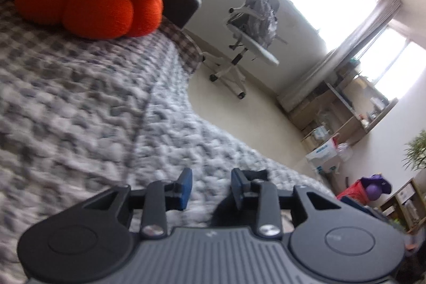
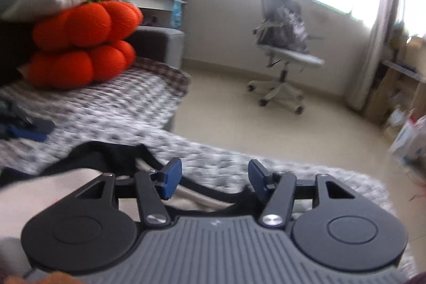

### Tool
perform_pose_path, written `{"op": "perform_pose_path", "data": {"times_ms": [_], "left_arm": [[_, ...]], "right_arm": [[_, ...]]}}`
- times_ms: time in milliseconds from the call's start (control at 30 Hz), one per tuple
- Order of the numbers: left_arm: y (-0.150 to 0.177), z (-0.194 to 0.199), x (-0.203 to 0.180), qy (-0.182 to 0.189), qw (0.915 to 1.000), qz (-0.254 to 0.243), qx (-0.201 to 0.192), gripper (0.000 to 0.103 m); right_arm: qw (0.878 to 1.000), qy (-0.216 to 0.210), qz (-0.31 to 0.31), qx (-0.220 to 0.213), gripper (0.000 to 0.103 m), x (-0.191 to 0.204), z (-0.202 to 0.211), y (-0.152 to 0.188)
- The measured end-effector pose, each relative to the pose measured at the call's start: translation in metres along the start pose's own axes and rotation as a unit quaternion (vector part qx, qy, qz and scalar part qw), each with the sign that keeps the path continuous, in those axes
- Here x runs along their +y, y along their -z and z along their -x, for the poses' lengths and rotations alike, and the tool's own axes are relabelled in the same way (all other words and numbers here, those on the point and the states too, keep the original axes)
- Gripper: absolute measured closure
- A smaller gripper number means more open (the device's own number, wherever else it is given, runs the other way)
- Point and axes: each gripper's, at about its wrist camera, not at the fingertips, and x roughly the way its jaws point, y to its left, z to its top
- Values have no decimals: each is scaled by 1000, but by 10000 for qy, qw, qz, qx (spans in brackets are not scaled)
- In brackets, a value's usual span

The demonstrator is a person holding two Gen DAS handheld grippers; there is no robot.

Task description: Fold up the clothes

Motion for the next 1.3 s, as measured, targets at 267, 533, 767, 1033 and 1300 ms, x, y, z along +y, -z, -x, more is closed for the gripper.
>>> {"op": "perform_pose_path", "data": {"times_ms": [267, 533, 767, 1033, 1300], "left_arm": [[1, 4, 9, -306, 9970, -484, 526, 70], [8, 13, -1, 542, 9902, -996, 817, 71], [17, 9, -11, 973, 9856, -1006, 952, 78], [16, -1, -5, 985, 9873, -736, 1005, 78], [19, -11, -4, 1113, 9865, -558, 1066, 82]], "right_arm": [[9989, -218, -382, 163, 37, -1, 23, -7], [9976, -246, -591, 264, 37, -2, 22, -8], [9975, -259, -610, 243, 37, -1, 28, -8], [9970, -76, -728, 261, 37, -17, 30, -4], [9953, 90, -898, 351, 37, -48, 21, 4]]}}
